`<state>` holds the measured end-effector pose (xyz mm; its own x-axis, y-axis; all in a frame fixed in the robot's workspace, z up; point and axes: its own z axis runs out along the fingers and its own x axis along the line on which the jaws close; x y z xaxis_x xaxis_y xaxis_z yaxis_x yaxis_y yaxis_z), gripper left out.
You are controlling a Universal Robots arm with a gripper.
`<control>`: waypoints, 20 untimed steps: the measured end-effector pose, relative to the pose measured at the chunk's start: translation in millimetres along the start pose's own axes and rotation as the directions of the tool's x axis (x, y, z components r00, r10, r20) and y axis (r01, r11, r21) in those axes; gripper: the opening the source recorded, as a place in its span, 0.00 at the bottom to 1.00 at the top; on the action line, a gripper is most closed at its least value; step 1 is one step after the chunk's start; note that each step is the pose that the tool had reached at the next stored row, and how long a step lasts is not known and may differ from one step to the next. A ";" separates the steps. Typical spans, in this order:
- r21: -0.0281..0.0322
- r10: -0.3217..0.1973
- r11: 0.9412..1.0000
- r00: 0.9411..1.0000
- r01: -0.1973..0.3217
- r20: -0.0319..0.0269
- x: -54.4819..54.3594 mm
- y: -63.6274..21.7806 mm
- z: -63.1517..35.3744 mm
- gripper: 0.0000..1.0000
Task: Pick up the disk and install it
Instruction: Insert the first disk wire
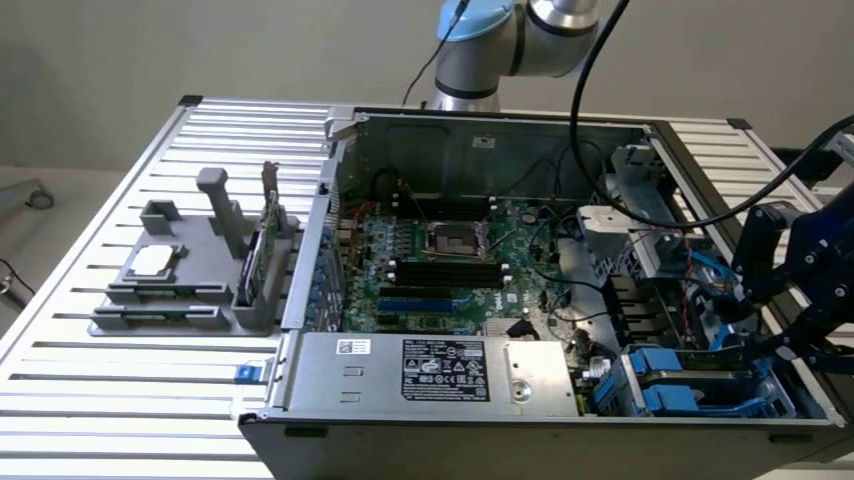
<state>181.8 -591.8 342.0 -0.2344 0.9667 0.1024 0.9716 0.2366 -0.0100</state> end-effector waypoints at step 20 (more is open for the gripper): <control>0.043 0.004 0.999 1.000 -0.004 -0.010 -1.7 2.5 1.2 0.23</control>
<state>184.6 -592.7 340.6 -0.2298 0.9667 0.1127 0.9701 0.2368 -0.0532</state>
